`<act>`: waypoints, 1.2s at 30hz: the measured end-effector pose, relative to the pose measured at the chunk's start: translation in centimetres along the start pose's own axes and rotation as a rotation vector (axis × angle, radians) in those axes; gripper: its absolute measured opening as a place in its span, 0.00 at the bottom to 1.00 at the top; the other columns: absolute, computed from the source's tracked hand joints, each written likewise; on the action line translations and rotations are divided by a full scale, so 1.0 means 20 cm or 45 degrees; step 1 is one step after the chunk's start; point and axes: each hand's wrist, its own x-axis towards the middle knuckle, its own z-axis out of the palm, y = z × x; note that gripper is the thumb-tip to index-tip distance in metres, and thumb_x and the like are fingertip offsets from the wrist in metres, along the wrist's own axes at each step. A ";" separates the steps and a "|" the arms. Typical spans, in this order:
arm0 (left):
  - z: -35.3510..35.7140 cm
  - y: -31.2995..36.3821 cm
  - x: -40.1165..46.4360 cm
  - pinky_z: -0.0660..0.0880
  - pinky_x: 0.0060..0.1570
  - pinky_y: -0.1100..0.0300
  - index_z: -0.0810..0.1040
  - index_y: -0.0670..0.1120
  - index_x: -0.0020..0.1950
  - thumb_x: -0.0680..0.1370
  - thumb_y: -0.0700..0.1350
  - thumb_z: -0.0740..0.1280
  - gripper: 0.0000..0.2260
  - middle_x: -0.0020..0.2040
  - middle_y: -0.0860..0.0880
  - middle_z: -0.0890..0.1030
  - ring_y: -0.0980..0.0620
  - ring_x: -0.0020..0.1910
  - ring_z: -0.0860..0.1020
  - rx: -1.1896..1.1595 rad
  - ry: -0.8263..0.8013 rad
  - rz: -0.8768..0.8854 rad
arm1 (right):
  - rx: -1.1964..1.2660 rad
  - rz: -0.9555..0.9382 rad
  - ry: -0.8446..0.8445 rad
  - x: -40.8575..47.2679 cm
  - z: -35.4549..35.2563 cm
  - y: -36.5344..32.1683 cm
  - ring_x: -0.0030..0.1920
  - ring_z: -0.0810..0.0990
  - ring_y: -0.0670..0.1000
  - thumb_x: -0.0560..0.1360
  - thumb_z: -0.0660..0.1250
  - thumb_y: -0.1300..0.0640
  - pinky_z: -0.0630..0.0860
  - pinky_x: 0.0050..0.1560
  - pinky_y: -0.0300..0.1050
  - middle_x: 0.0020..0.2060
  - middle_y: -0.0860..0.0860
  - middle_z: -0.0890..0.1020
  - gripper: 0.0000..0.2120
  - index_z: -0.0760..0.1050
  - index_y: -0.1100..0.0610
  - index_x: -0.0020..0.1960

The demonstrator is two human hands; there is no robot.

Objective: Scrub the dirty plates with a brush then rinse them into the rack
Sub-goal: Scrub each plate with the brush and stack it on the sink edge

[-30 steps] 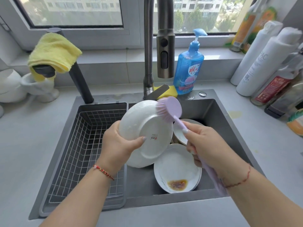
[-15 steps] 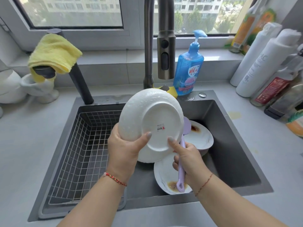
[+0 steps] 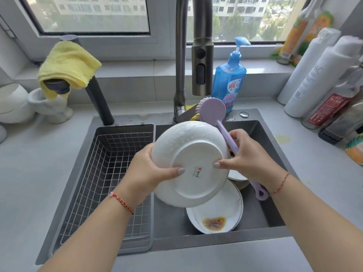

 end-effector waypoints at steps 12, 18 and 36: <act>-0.02 0.01 0.00 0.83 0.45 0.49 0.79 0.47 0.54 0.52 0.49 0.81 0.32 0.50 0.46 0.85 0.45 0.49 0.84 -0.071 0.178 0.107 | 0.058 -0.046 0.260 -0.05 0.04 -0.03 0.41 0.77 0.43 0.70 0.74 0.49 0.73 0.41 0.40 0.46 0.42 0.79 0.19 0.69 0.46 0.55; -0.07 -0.02 0.01 0.82 0.44 0.53 0.78 0.48 0.52 0.55 0.43 0.82 0.28 0.47 0.49 0.85 0.47 0.48 0.85 -0.166 0.378 0.139 | 0.618 0.389 0.254 -0.20 0.07 -0.02 0.22 0.69 0.49 0.80 0.62 0.55 0.69 0.24 0.42 0.32 0.50 0.83 0.08 0.78 0.49 0.55; -0.07 -0.05 0.00 0.80 0.52 0.40 0.78 0.45 0.57 0.56 0.45 0.81 0.30 0.53 0.42 0.84 0.39 0.53 0.83 -0.380 0.376 0.113 | 0.933 0.424 0.052 -0.29 0.13 -0.19 0.21 0.58 0.47 0.80 0.56 0.60 0.58 0.24 0.36 0.24 0.50 0.64 0.15 0.81 0.52 0.52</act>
